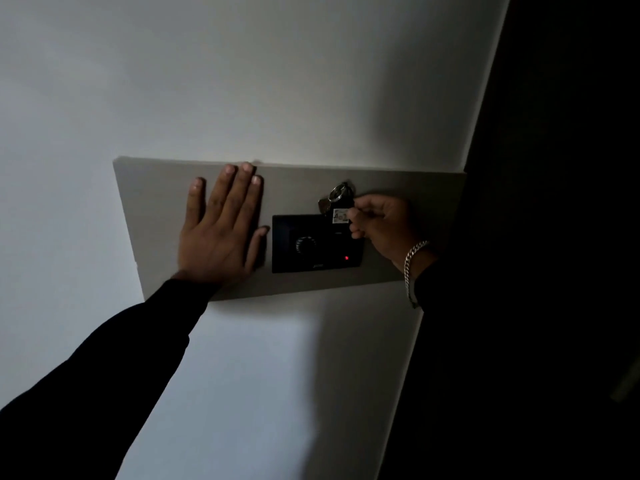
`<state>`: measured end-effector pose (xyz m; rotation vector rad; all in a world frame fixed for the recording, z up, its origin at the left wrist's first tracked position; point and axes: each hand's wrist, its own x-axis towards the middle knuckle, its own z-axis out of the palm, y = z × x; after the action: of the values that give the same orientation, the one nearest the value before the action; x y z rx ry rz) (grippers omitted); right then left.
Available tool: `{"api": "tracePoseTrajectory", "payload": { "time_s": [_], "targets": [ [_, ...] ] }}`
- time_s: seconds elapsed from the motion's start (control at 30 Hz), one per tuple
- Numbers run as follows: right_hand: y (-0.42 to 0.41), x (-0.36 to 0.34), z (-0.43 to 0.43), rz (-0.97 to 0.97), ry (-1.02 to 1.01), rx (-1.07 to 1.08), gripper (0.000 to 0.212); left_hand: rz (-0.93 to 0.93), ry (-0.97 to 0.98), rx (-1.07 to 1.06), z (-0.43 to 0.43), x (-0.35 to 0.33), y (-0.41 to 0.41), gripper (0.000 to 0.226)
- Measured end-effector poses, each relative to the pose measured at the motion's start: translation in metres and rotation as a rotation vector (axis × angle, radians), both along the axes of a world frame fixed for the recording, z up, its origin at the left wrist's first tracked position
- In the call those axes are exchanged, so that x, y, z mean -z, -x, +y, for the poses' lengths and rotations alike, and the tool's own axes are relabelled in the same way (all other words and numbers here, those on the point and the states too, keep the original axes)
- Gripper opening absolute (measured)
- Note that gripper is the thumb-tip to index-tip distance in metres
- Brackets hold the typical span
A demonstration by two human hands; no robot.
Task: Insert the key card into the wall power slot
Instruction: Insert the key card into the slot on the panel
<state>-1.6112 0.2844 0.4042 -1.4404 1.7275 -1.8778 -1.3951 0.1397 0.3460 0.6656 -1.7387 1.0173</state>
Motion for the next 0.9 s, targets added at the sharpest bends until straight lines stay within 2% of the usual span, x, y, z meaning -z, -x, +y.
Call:
{"api": "tracePoseTrajectory", "payload": {
  "time_s": [0.1, 0.3, 0.4, 0.47, 0.6, 0.7, 0.9],
  "targets": [
    [0.001, 0.007, -0.002, 0.029, 0.013, 0.030, 0.016, 0.015, 0.018, -0.017, 0.000, 0.001, 0.001, 0.073],
    [0.009, 0.007, 0.004, 0.255, 0.048, 0.165, 0.016, 0.029, 0.072, -0.033, -0.003, 0.003, 0.003, 0.074],
    [0.008, -0.014, 0.012, 0.602, 0.117, 0.180, 0.033, 0.028, 0.080, -0.033, -0.005, 0.004, 0.004, 0.075],
    [0.002, -0.031, 0.018, 0.858, 0.124, 0.103, 0.044, 0.032, 0.080, -0.032, -0.005, 0.005, 0.004, 0.075],
    [-0.004, -0.050, 0.018, 1.120, 0.047, 0.038, 0.022, 0.035, 0.086, -0.041, -0.005, 0.004, 0.005, 0.075],
    [0.001, -0.053, 0.015, 1.125, 0.106, 0.060, 0.014, 0.038, 0.095, -0.056, -0.007, 0.005, 0.004, 0.075],
    [0.008, -0.044, 0.012, 0.847, 0.253, 0.089, 0.015, 0.037, 0.098, -0.071, -0.009, 0.005, 0.007, 0.076]
  ]
}}
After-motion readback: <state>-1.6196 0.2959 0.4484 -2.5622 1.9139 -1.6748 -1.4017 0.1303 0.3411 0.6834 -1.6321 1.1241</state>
